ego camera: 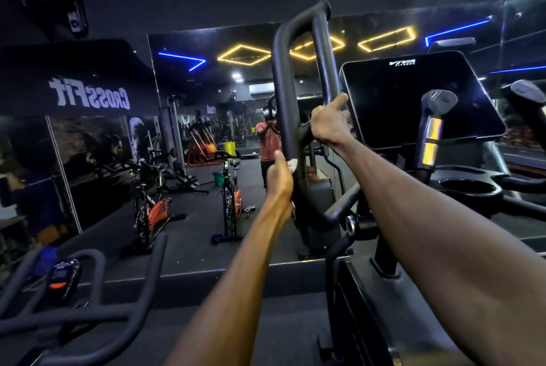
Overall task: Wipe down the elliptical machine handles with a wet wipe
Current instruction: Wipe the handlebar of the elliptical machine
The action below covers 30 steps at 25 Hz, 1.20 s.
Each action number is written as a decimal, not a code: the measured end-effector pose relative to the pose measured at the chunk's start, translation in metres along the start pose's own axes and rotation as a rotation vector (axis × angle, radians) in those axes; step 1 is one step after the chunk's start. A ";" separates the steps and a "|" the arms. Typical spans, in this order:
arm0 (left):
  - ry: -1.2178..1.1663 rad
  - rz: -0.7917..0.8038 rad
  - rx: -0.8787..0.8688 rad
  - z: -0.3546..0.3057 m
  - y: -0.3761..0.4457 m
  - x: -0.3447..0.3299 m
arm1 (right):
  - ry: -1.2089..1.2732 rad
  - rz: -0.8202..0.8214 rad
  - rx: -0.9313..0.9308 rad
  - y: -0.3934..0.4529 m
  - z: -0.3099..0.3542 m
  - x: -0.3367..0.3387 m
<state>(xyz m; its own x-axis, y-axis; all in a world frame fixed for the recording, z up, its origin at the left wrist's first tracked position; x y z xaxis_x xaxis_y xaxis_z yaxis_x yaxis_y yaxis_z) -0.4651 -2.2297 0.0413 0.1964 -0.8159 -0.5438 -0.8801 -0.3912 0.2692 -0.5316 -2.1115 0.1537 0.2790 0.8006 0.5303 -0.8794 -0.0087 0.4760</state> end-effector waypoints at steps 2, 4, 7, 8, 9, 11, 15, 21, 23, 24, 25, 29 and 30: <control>-0.171 0.095 0.167 -0.005 0.011 -0.014 | -0.009 0.009 0.016 0.000 0.000 0.000; -0.258 0.207 0.259 0.006 0.009 -0.017 | -0.008 0.007 0.024 0.001 0.000 -0.001; -0.275 0.350 0.351 0.032 -0.007 -0.008 | -0.022 0.006 0.028 0.000 -0.003 0.000; -0.278 0.368 0.363 0.032 -0.004 -0.008 | -0.021 0.005 0.034 0.001 -0.003 0.000; -0.291 0.352 0.364 0.027 0.003 -0.010 | -0.017 0.010 0.039 0.001 -0.003 0.000; -0.324 0.283 0.331 0.011 0.018 -0.016 | -0.001 0.022 0.056 0.002 -0.002 0.000; -0.140 0.010 0.100 0.007 0.014 0.000 | 0.087 0.050 0.085 0.008 -0.005 -0.007; 0.575 -0.132 -0.579 -0.032 -0.024 -0.018 | -0.045 0.101 0.076 -0.001 -0.009 -0.011; 0.777 0.002 -0.710 -0.027 -0.024 -0.026 | -0.048 0.126 0.063 -0.006 -0.014 -0.009; 0.867 0.036 -0.757 -0.019 -0.029 -0.023 | -0.034 0.147 0.068 -0.011 -0.018 -0.008; 0.973 0.053 -0.806 -0.012 -0.037 -0.020 | -0.006 0.177 0.079 -0.020 -0.022 -0.008; 1.346 0.122 -0.908 0.008 -0.056 -0.009 | 0.029 0.208 0.147 -0.061 -0.040 -0.023; 1.363 0.122 -0.888 0.002 -0.053 -0.011 | 0.063 0.167 0.145 -0.068 -0.040 -0.024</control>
<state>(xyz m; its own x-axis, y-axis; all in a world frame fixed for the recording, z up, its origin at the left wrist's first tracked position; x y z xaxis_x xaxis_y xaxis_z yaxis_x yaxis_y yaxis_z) -0.4216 -2.1990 0.0311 0.7880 -0.4208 0.4494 -0.5012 -0.0146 0.8652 -0.4934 -2.1060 0.0805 0.1058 0.8168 0.5671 -0.8452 -0.2266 0.4840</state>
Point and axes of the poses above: each hand's wrist, its own y-axis towards the middle knuckle, its own x-axis out of the back of the hand, z = x × y, the point moved 8 cm from there along y, towards the middle knuckle, and after that the axes turned 15 degrees about -y, right-handed, at the moved point
